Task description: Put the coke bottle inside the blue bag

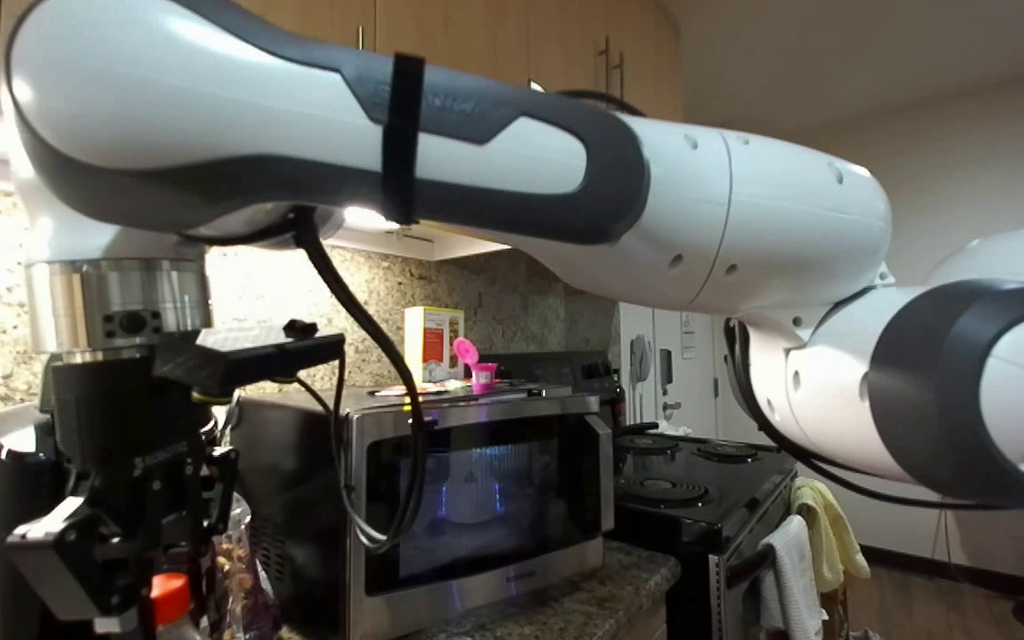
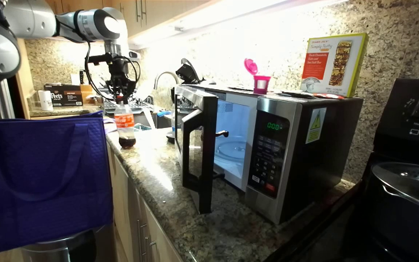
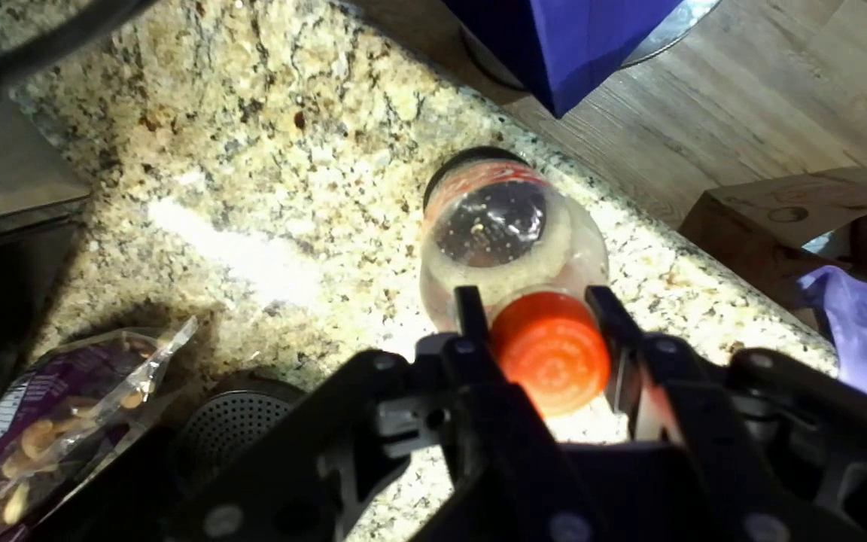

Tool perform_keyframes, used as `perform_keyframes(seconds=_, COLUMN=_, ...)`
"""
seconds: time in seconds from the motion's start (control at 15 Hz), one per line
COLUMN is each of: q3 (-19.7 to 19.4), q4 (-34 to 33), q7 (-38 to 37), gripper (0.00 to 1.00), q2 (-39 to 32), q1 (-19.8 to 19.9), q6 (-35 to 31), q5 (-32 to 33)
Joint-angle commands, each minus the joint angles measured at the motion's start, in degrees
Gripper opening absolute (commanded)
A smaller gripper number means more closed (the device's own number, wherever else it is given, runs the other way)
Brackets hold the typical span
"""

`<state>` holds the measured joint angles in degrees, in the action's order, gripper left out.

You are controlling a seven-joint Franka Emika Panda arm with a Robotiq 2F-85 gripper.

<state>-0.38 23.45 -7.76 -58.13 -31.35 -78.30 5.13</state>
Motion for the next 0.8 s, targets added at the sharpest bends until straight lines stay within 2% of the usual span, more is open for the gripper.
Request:
perform_keyframes(seconds=0.0, q3=0.3, q4=1.4, q7=7.4, gripper=0.16, q2=0.2, q1=0.7, q6=-3.7, q5=0.5)
perform_keyframes(seconds=0.2, q3=0.3, q4=1.5, q7=10.5, gripper=0.16, q2=0.2, q1=0.9, q6=-5.2, q5=0.3)
perform_keyframes(seconds=0.27, q3=1.1, q4=-5.3, q7=10.8, gripper=0.16, q2=-3.5, q1=1.2, q6=-2.2, q5=0.9)
perform_keyframes(seconds=0.33, q3=0.2, q4=1.4, q7=10.7, gripper=0.15, q2=0.3, q1=1.0, q6=-4.8, q5=0.1)
perform_keyframes(seconds=0.47, q3=0.3, q4=1.3, q7=9.9, gripper=0.15, q2=0.2, q1=1.5, q6=-4.3, q5=-0.4)
perform_keyframes(seconds=0.53, q3=0.4, q4=1.4, q7=8.4, gripper=0.62, q2=0.4, q1=1.9, q6=-3.6, q5=-0.9)
perform_keyframes(seconds=0.6, q3=0.2, q4=1.5, q7=7.6, gripper=0.62, q2=0.5, q1=2.0, q6=-2.9, q5=-0.8)
perform_keyframes(seconds=0.67, q3=0.1, q4=1.5, q7=5.8, gripper=0.69, q2=0.7, q1=2.2, q6=-2.1, q5=-1.0)
perform_keyframes(seconds=0.73, q3=1.0, q4=-4.8, q7=4.7, gripper=0.74, q2=-2.6, q1=2.8, q6=1.6, q5=-0.6)
